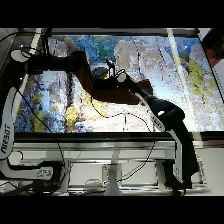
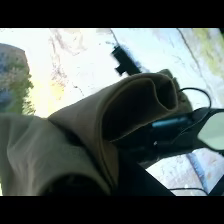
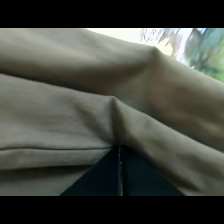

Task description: Fold the clothes and pants, and hang the long-sleeved shirts on hangers.

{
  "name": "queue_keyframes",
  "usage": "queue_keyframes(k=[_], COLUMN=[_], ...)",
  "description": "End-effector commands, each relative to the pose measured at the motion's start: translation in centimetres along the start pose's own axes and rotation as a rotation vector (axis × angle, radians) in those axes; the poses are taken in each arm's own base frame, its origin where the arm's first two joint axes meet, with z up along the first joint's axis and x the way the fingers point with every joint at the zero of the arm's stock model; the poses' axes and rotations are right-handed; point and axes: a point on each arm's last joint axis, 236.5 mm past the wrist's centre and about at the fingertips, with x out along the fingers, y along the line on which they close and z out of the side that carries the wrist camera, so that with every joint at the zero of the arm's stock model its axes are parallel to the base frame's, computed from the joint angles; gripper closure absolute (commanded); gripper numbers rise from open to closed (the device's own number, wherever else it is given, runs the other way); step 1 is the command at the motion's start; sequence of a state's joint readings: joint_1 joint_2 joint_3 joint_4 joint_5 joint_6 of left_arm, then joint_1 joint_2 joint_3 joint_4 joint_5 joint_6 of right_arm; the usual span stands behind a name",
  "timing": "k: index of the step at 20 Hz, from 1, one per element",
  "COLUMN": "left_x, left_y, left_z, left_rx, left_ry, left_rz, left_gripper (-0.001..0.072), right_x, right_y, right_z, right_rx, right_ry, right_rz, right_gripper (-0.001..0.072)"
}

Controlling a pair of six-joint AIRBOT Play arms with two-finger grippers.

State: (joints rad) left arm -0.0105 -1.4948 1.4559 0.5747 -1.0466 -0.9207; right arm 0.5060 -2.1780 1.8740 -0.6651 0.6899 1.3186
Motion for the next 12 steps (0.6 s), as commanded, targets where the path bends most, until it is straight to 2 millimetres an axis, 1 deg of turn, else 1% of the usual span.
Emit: queue_keyframes(k=[1, 2, 3, 4, 5, 7, 8, 9, 10, 12], left_x=[1.4, 2.0, 2.8, 3.5, 4.4, 6.4, 7.4, 8.7, 10.1, 12.9], left_y=[-1.7, -2.2, -2.6, -3.0, -3.7, -5.1, -5.9, -6.8, -7.7, -9.7], left_z=[0.6, 0.5, 0.3, 0.0, -0.5, -1.7, -2.2, -2.5, -2.8, -3.3], left_rx=[0.014, 0.023, 0.027, 0.029, 0.034, 0.044, 0.050, 0.057, 0.066, 0.086], left_ry=[-0.027, -0.025, -0.022, -0.017, -0.003, 0.026, 0.034, 0.033, 0.024, -0.009], left_rz=[-0.022, -0.027, -0.031, -0.036, -0.048, -0.072, -0.079, -0.086, -0.085, -0.075], left_gripper=[0.0695, 0.0695, 0.0695, 0.0695, 0.0695, 0.0695, 0.0695, 0.0695, 0.0695, 0.0695], right_x=[-0.6, -1.9, -3.8, -5.9, -8.5, -14.9, -18.5, -21.9, -25.4, -32.1], right_y=[-0.3, -0.8, -1.6, -2.6, -3.8, -6.1, -7.0, -7.3, -7.1, -6.3], right_z=[0.0, 0.4, 0.8, 1.3, 1.6, 2.2, 2.7, 3.5, 4.5, 6.6], right_rx=[0.022, -0.002, -0.035, -0.076, -0.124, -0.222, -0.259, -0.283, -0.292, -0.304], right_ry=[0.034, 0.052, 0.075, 0.104, 0.139, 0.217, 0.237, 0.233, 0.208, 0.117], right_rz=[0.005, -0.003, -0.030, -0.066, -0.111, -0.211, -0.258, -0.290, -0.312, -0.354], right_gripper=[0.0700, 0.0701, 0.0701, 0.0701, 0.0700, 0.0700, 0.0700, 0.0700, 0.0700, 0.0700])
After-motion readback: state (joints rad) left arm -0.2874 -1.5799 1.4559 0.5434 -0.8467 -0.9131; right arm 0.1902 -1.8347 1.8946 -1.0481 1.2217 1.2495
